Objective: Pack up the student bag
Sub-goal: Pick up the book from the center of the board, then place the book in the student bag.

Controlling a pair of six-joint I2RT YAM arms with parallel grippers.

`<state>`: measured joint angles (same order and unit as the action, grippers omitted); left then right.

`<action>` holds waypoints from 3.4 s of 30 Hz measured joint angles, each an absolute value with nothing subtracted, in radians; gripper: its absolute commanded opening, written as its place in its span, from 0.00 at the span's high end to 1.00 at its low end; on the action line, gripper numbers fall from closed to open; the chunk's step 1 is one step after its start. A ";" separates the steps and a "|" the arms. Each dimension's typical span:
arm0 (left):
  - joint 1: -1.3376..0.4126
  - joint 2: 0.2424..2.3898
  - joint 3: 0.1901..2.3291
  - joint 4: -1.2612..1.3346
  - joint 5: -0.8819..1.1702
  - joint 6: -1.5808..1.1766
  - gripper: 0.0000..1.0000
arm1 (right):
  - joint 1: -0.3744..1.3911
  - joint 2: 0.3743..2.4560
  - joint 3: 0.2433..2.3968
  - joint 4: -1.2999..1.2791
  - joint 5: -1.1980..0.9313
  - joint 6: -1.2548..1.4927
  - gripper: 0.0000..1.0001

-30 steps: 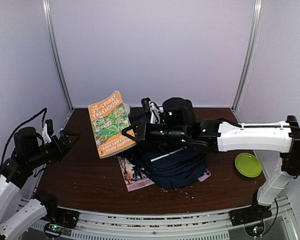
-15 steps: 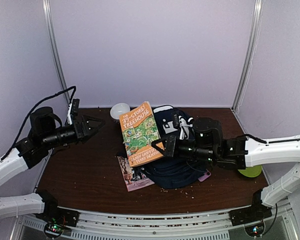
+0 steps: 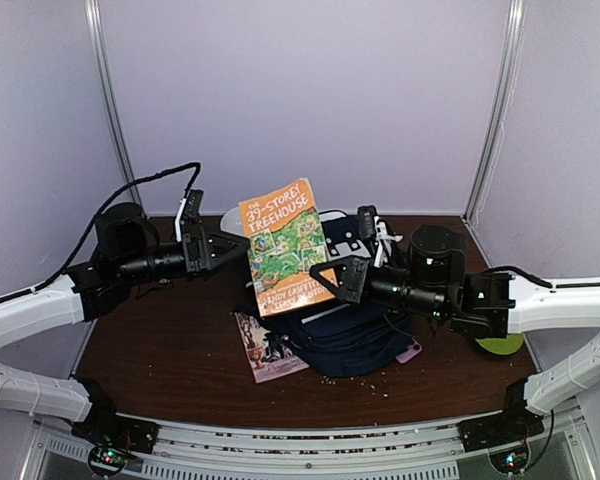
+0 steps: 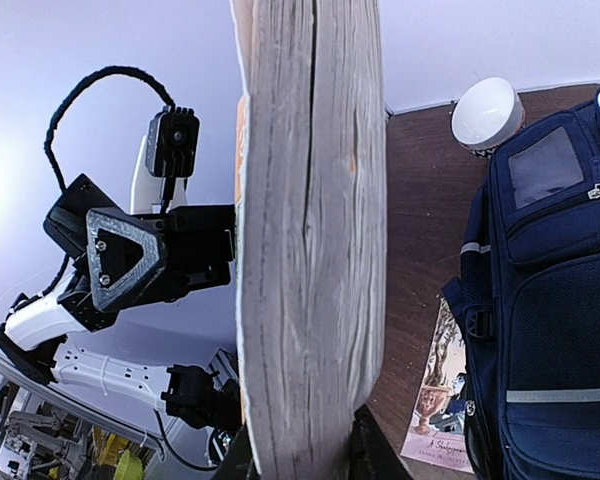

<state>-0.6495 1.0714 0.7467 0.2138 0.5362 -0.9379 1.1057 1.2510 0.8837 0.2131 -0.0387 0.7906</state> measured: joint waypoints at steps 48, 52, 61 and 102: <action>-0.702 1.040 0.862 0.368 0.694 -0.933 1.00 | 1.121 1.256 0.934 0.397 -0.269 0.845 0.00; -0.702 1.040 0.862 0.401 0.694 -0.957 1.00 | 1.121 1.279 0.935 0.442 -0.284 0.877 0.00; -0.702 1.039 0.862 0.584 0.700 -1.039 1.00 | 1.121 1.320 0.934 0.549 -0.312 0.952 0.05; -1.093 1.460 1.158 -0.296 -0.160 -0.297 0.02 | 1.066 0.445 0.624 -0.374 0.538 0.779 1.00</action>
<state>-1.0931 1.4605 1.1576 -0.2962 -0.1604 -0.2970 1.0660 0.4450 0.6235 -0.3740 0.5381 0.7792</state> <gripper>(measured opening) 0.978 0.190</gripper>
